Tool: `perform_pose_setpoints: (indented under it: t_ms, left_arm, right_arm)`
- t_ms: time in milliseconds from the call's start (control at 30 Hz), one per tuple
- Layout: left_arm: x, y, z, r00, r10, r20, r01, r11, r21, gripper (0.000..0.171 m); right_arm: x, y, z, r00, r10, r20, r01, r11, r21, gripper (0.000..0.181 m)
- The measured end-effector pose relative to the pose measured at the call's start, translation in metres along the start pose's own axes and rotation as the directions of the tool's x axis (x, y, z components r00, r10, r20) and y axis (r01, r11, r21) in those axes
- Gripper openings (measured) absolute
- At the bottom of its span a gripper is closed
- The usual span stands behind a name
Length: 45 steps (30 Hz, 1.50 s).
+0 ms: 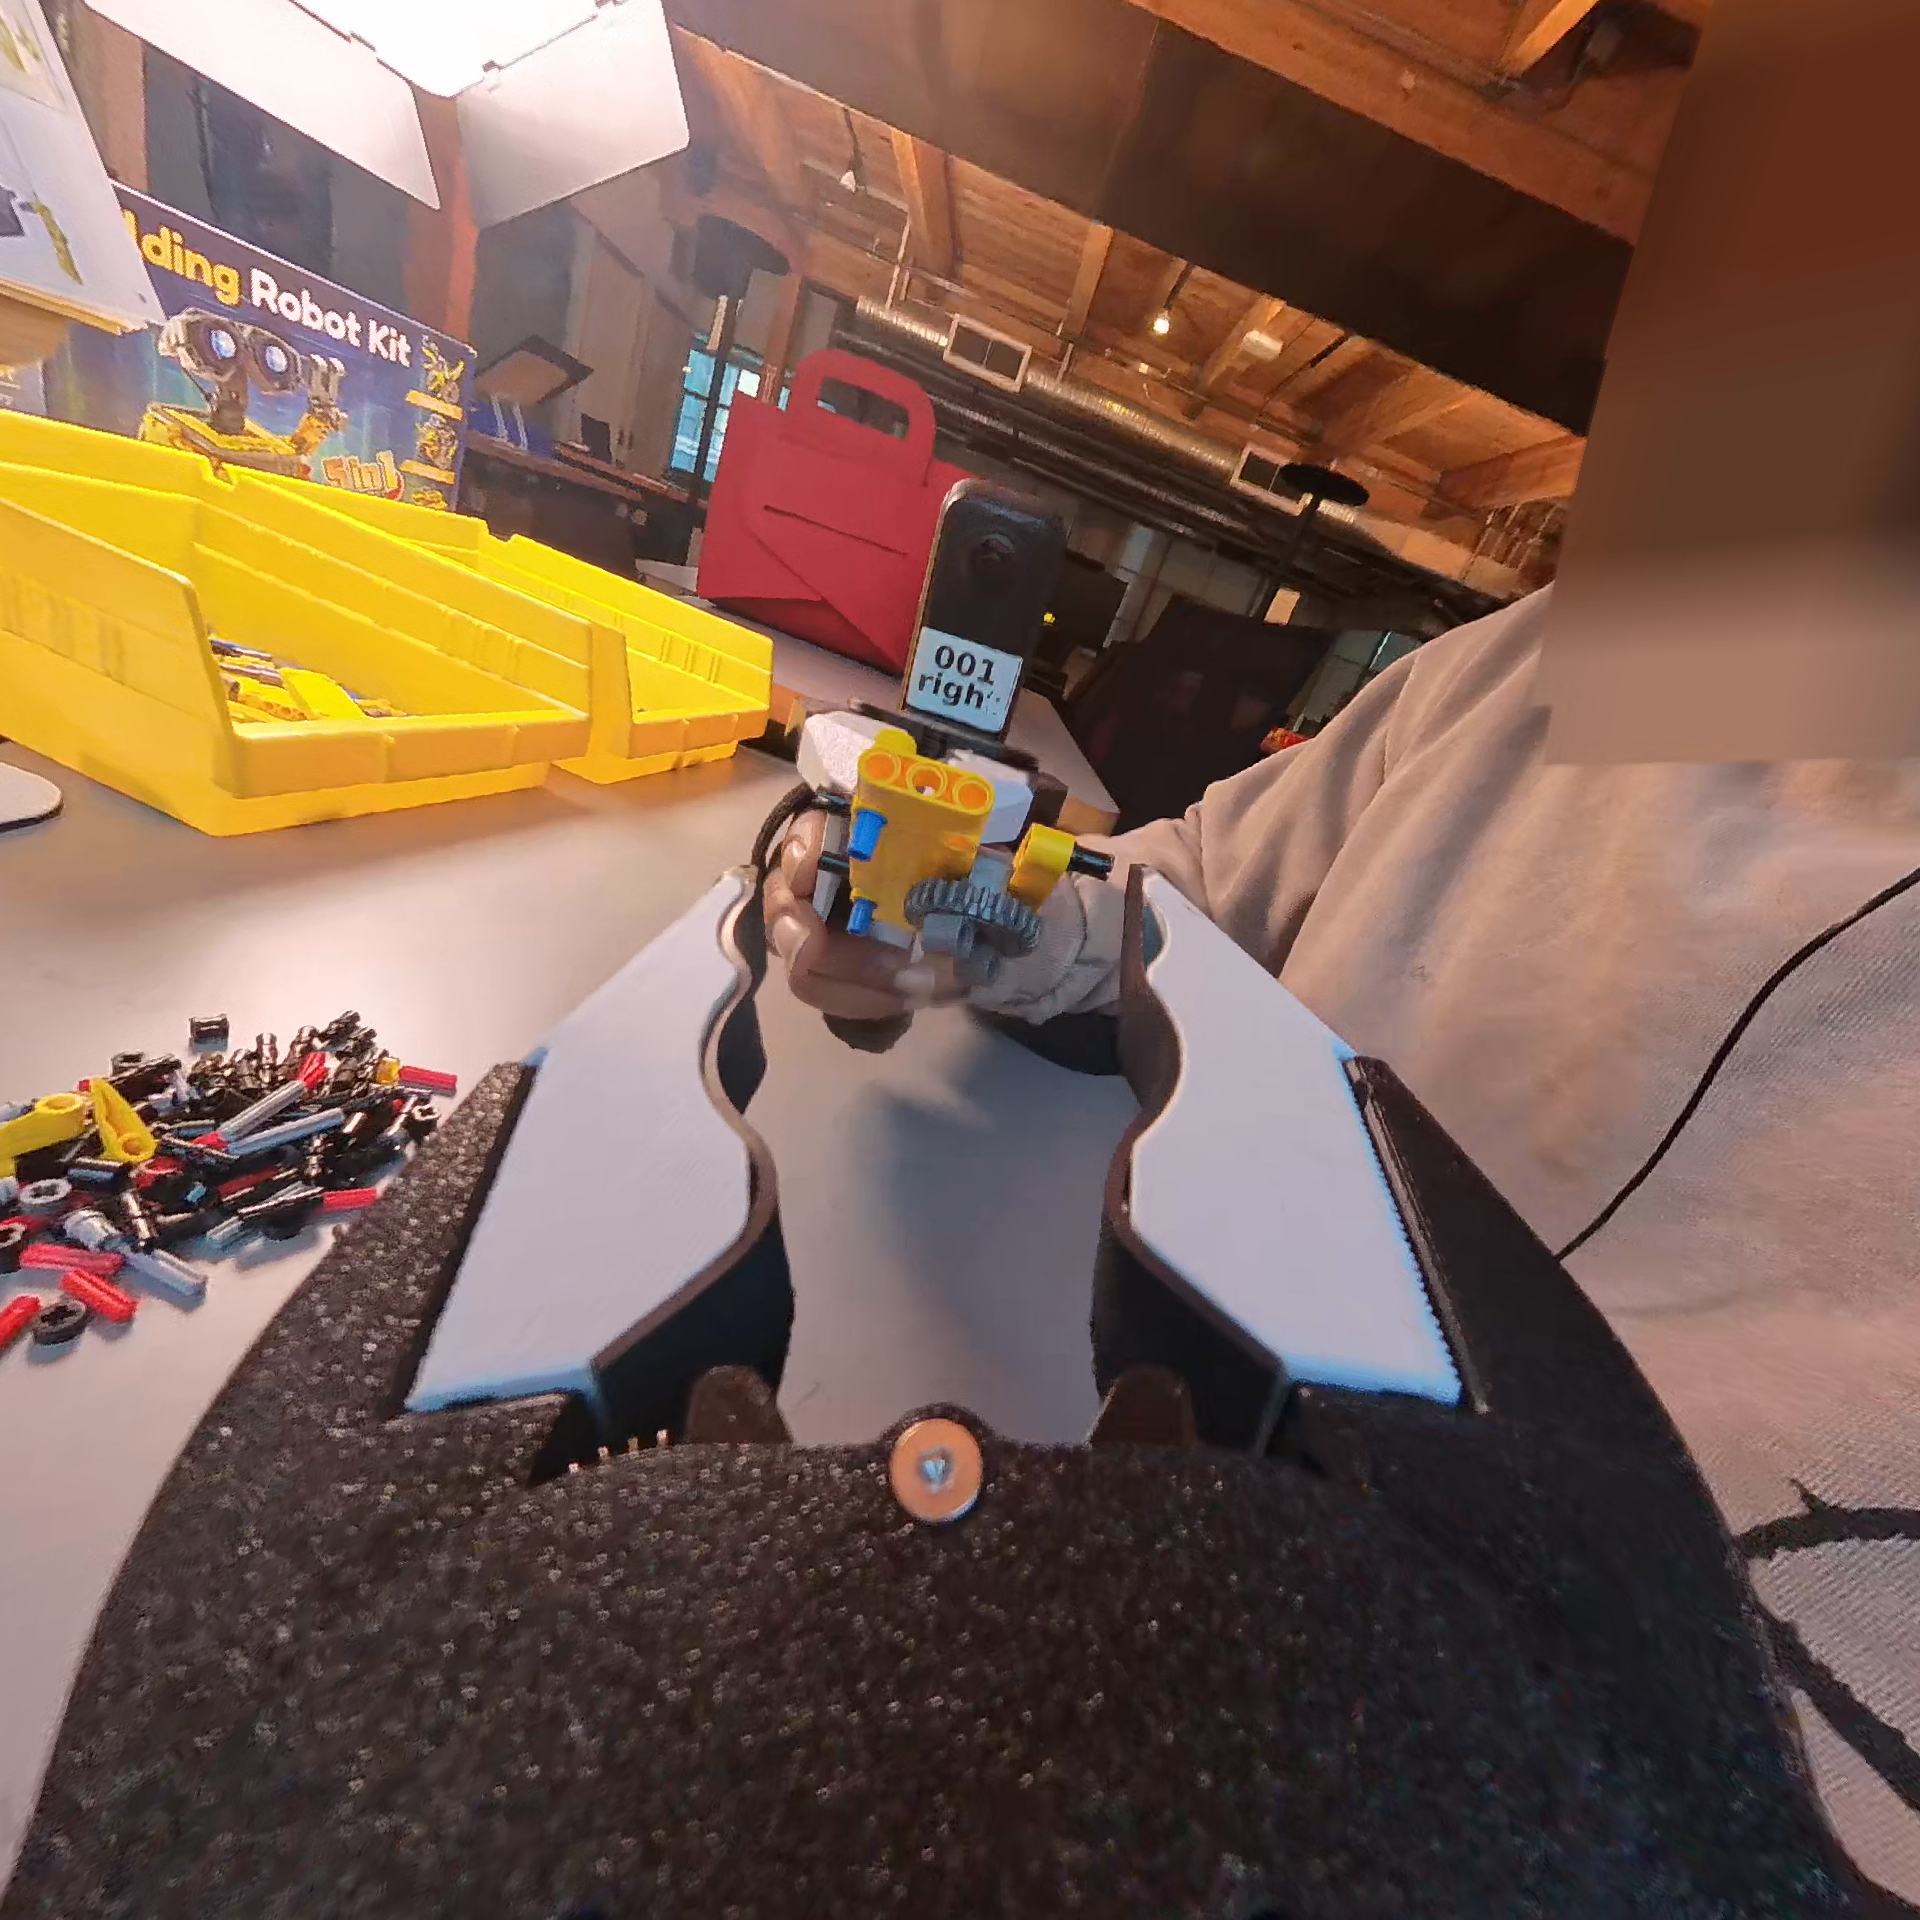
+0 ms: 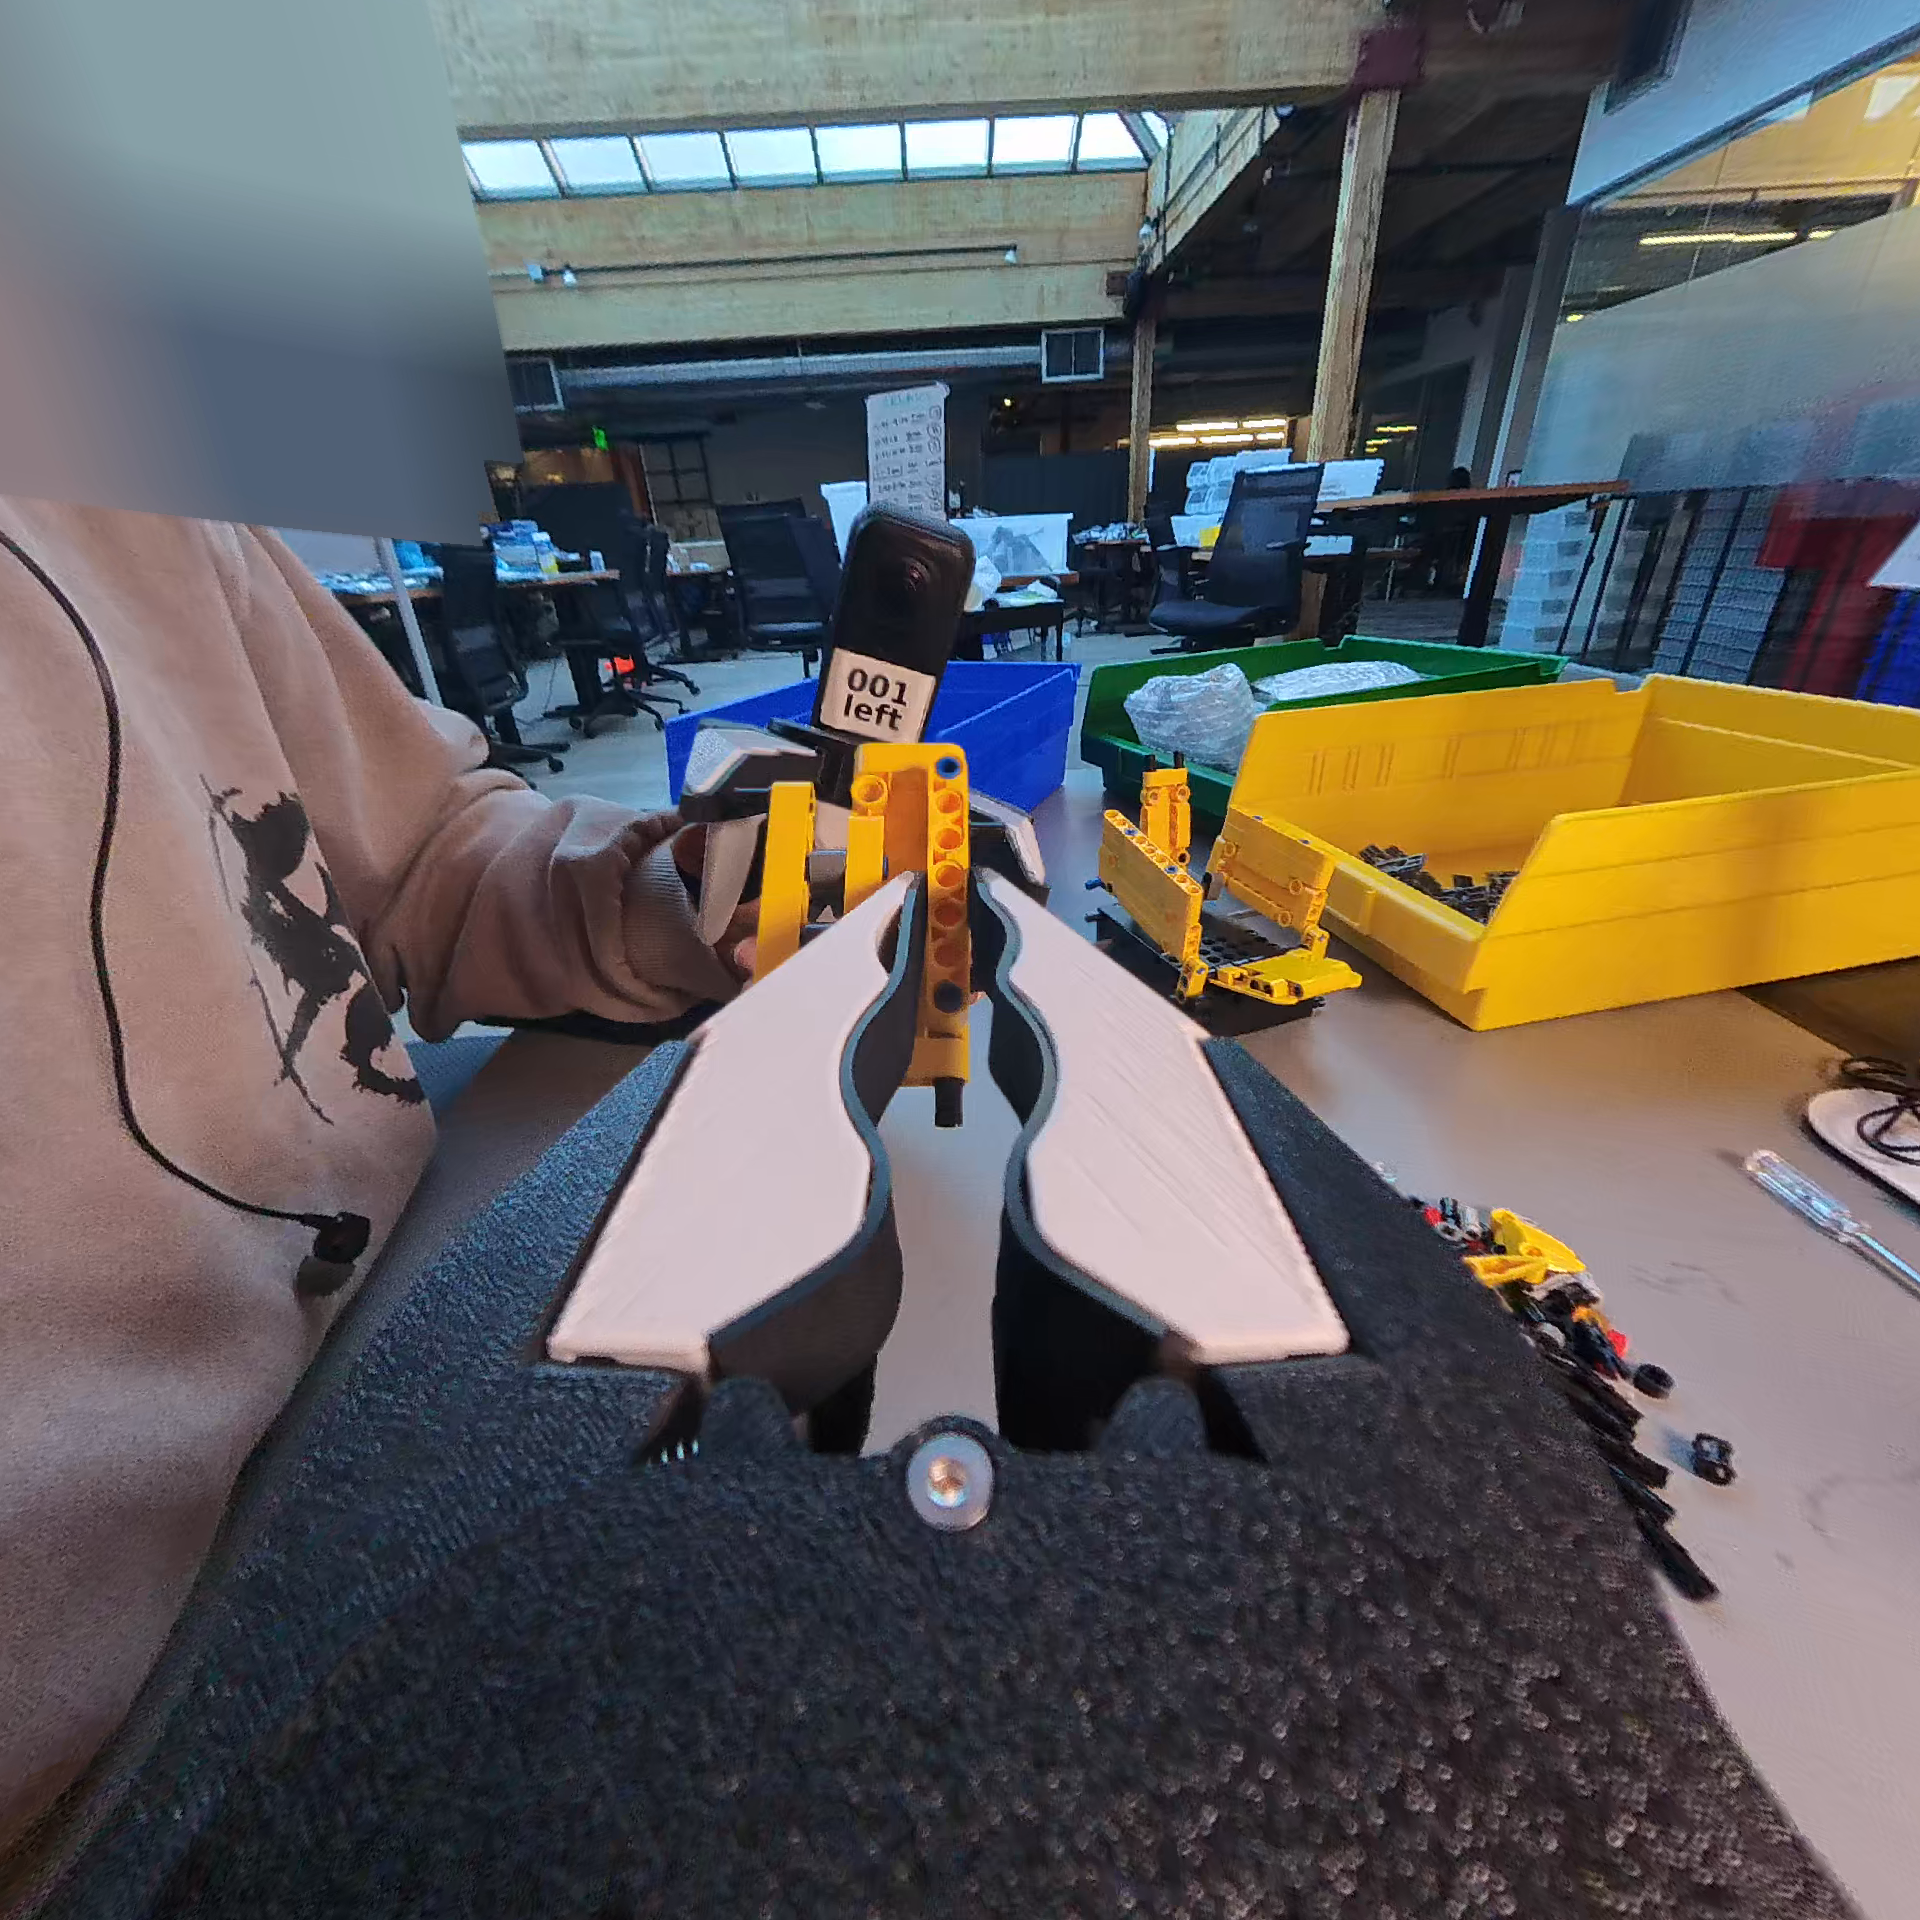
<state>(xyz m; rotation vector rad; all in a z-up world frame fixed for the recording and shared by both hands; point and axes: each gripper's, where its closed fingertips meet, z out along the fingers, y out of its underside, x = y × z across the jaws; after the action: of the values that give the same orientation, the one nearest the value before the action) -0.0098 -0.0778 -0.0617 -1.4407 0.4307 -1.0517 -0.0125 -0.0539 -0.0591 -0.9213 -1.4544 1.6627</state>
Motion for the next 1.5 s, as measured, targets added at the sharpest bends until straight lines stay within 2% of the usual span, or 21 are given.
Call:
perform_pose_setpoints:
  t_ms: [233, 500, 767, 833, 967, 1033, 1067, 1100, 1167, 1300, 1367, 1467, 1500]
  left_arm:
    - [0.003, 0.019, 0.010, 0.984, 0.177, 0.038, -0.171, 0.977, -0.125, 0.054]
    - [-0.006, 0.035, 0.007, 0.971, 0.226, 0.078, -0.200, 0.946, -0.253, 0.053]
    - [-0.010, 0.050, 0.004, 0.908, 0.410, 0.079, -0.351, 0.852, -0.389, 0.054]
    - [-0.013, 0.051, 0.001, 0.933, 0.350, 0.083, -0.293, 0.873, -0.389, 0.053]
    - [-0.018, 0.036, -0.008, 0.982, 0.148, 0.114, -0.109, 0.950, -0.292, 0.047]
    - [-0.023, 0.035, -0.008, 0.991, 0.038, 0.128, -0.003, 0.964, -0.264, 0.038]
    - [-0.026, 0.037, -0.008, 0.990, 0.012, 0.142, 0.025, 0.966, -0.259, 0.030]
    - [-0.030, 0.039, -0.008, 0.987, 0.003, 0.163, 0.040, 0.965, -0.261, 0.024]
    - [-0.037, 0.046, -0.008, 0.977, 0.021, 0.210, 0.042, 0.955, -0.293, 0.022]
    - [-0.048, 0.056, -0.010, 0.959, 0.045, 0.280, 0.062, 0.930, -0.362, 0.021]
    - [-0.049, 0.062, -0.011, 0.957, 0.020, 0.288, 0.096, 0.919, -0.383, 0.020]
    - [-0.049, 0.067, -0.012, 0.958, -0.021, 0.287, 0.136, 0.912, -0.386, 0.020]
    - [-0.049, 0.066, -0.012, 0.957, -0.039, 0.288, 0.150, 0.915, -0.376, 0.020]
  right_arm:
    - [-0.005, 0.020, 0.006, 0.999, -0.045, -0.001, 0.045, 0.994, -0.096, 0.007]
    - [-0.004, 0.035, 0.008, 0.982, -0.184, -0.038, 0.170, 0.958, -0.230, 0.010]
    - [-0.004, 0.044, 0.007, 0.938, -0.345, -0.029, 0.313, 0.882, -0.352, 0.007]
    - [-0.001, 0.044, 0.006, 0.915, -0.403, -0.033, 0.362, 0.854, -0.375, 0.007]
    - [0.006, 0.048, 0.001, 0.825, -0.565, -0.030, 0.500, 0.753, -0.428, 0.006]
    - [0.006, 0.048, 0.002, 0.779, -0.626, -0.026, 0.553, 0.706, -0.443, 0.006]
    - [0.008, 0.051, 0.002, 0.740, -0.673, -0.014, 0.590, 0.659, -0.466, 0.006]
    - [0.009, 0.056, 0.002, 0.701, -0.713, 0.002, 0.621, 0.609, -0.493, 0.006]
    - [0.014, 0.064, 0.001, 0.649, -0.760, 0.020, 0.649, 0.540, -0.537, 0.006]
    - [0.020, 0.075, 0.001, 0.615, -0.788, 0.039, 0.647, 0.476, -0.597, 0.006]
    - [0.021, 0.080, 0.002, 0.575, -0.816, 0.058, 0.666, 0.425, -0.613, 0.006]
    - [0.017, 0.084, 0.007, 0.517, -0.851, 0.090, 0.700, 0.361, -0.616, 0.007]
    - [0.017, 0.085, 0.007, 0.521, -0.848, 0.096, 0.696, 0.357, -0.622, 0.007]
